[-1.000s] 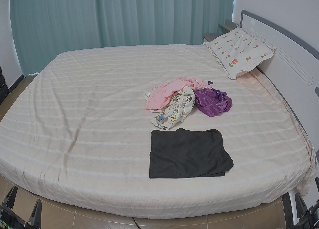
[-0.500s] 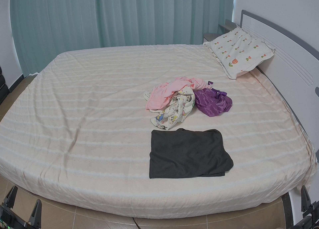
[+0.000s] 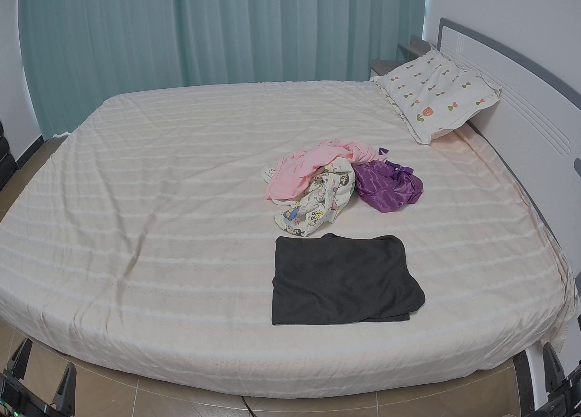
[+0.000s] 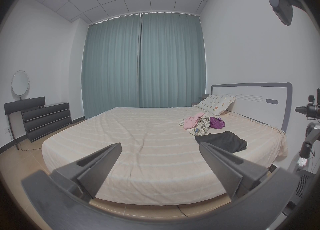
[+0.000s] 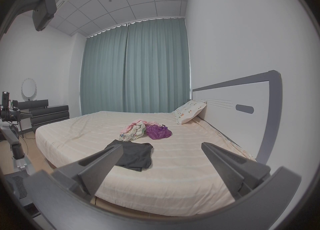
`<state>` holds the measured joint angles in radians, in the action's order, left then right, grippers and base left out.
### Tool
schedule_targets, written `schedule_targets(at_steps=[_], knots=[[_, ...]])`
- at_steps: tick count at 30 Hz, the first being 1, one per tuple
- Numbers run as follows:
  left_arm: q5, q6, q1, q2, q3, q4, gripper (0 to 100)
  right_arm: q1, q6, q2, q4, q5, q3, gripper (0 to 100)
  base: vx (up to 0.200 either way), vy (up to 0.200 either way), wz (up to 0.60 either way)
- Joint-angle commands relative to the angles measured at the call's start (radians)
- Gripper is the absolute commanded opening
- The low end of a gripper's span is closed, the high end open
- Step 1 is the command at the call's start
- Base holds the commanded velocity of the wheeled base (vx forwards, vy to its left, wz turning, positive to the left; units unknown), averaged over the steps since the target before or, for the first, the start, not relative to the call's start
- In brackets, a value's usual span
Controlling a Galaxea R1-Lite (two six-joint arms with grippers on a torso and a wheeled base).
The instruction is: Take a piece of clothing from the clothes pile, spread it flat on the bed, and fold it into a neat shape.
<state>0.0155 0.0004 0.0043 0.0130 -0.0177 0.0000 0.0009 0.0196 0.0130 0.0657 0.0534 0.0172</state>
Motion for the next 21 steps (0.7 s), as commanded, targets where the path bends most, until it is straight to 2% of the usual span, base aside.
schedule_targets(at_steps=[1,4,21], knots=[[0.0,0.0,0.0,-0.005,0.016,0.0,100,-0.002,0.003,-0.011,-0.034,-0.017,-0.017,100,0.0,0.0,0.0],[0.0,0.001,0.0,-0.005,0.016,0.0,100,-0.001,-0.009,-0.01,-0.113,-0.043,-0.002,100,0.0,0.0,0.0],[0.0,0.001,0.0,-0.005,0.016,0.0,100,0.002,-0.009,-0.013,-0.078,-0.043,-0.011,100,0.0,0.0,0.0]])
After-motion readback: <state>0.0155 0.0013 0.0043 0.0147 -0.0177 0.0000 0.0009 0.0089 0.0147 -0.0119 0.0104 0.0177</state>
